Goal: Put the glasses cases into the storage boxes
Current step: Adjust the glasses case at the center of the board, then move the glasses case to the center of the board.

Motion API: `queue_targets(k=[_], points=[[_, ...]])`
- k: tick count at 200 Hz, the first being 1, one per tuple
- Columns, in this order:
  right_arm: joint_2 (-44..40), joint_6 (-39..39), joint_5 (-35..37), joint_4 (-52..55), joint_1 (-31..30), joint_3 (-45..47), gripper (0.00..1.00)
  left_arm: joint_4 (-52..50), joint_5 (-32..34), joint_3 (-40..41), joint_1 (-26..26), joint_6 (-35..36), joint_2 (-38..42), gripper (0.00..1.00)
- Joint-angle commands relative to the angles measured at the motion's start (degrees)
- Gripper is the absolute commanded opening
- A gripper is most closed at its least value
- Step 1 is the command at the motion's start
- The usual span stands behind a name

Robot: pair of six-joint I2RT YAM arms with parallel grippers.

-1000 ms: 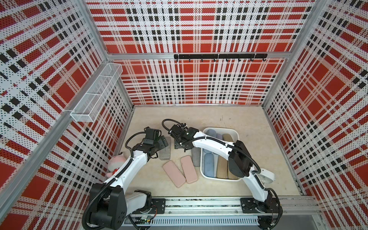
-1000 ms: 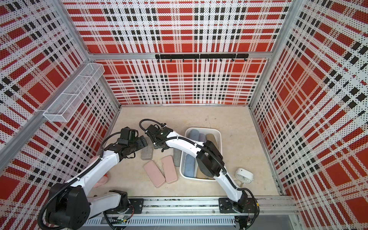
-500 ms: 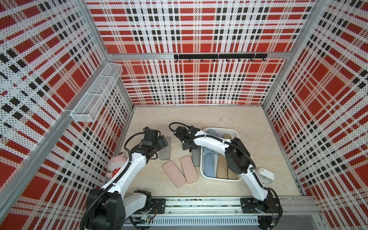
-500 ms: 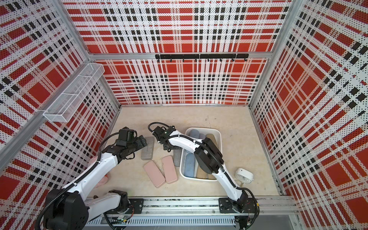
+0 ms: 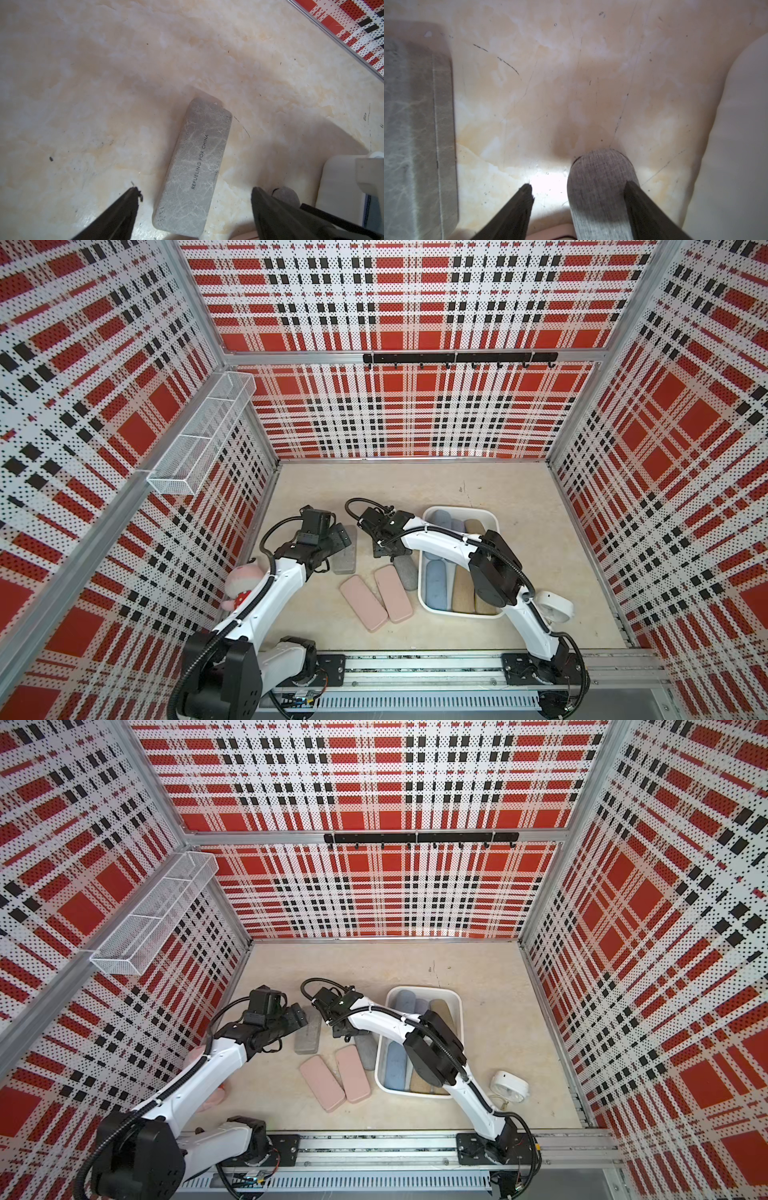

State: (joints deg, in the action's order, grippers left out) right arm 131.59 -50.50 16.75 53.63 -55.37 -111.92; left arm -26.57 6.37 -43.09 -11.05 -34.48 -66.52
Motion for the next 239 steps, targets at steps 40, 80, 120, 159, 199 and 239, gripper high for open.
queue_targets(k=[40, 80, 120, 159, 199, 239], points=[[-5.01, 8.92, -2.44, 3.12, 1.85, 4.2, 0.76, 0.01, -0.16, -0.5, -0.9, -0.56, -1.1, 0.88], [-3.55, 8.73, -3.19, 2.19, 2.25, 4.35, 0.75, 0.09, 0.5, -1.12, -2.15, -1.27, -1.86, 0.88], [-1.01, 8.94, -3.7, 2.4, 2.47, 2.85, 0.71, 0.02, 0.98, -1.21, -2.32, -1.2, -2.02, 0.88], [0.87, 9.33, -4.55, 2.34, 2.56, 2.15, 0.7, 0.1, 0.93, -1.03, -2.41, -1.29, -2.67, 0.88], [1.54, 9.17, -2.97, 2.19, 2.57, 1.57, 0.62, 0.11, 1.17, -0.87, -2.4, -1.13, -2.69, 0.88], [3.47, 9.33, -0.26, 1.85, 2.87, -4.35, 0.6, 0.21, 1.42, -1.01, -2.38, -0.59, -3.18, 0.88]])
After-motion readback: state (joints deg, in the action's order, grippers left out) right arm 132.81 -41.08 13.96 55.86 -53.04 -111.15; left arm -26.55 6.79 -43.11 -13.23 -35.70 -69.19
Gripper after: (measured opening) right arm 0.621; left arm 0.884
